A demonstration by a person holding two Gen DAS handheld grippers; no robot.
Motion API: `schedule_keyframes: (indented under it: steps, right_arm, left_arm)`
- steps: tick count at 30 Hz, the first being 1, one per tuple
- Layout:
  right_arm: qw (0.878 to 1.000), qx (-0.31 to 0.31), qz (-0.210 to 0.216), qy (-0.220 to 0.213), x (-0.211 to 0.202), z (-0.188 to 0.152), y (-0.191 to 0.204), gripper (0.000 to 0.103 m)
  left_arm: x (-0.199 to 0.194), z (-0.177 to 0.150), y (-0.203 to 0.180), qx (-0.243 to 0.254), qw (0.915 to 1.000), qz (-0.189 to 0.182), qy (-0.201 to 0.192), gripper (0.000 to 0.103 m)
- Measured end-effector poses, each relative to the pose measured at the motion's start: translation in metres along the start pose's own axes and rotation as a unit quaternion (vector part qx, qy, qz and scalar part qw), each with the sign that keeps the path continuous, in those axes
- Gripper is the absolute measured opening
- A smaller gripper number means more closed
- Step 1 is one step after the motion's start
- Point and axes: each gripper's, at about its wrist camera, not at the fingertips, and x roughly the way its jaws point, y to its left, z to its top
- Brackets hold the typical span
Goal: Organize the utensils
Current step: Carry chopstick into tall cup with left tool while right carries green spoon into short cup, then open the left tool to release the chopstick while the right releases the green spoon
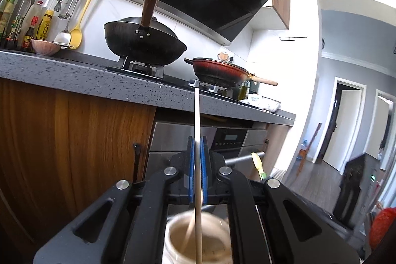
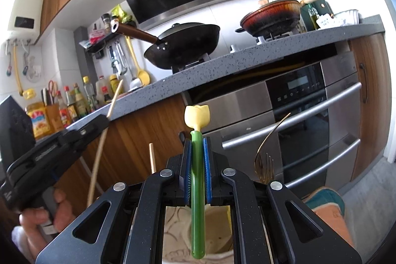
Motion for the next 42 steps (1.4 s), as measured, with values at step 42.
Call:
schedule_keyframes:
  steps: [42]
  right_arm:
    - [1.0,0.01,0.013,-0.016,0.025,-0.021,-0.017,0.01]
  left_arm:
    - [-0.048,-0.066,0.008,0.044,0.9964,0.022,0.069,0.04]
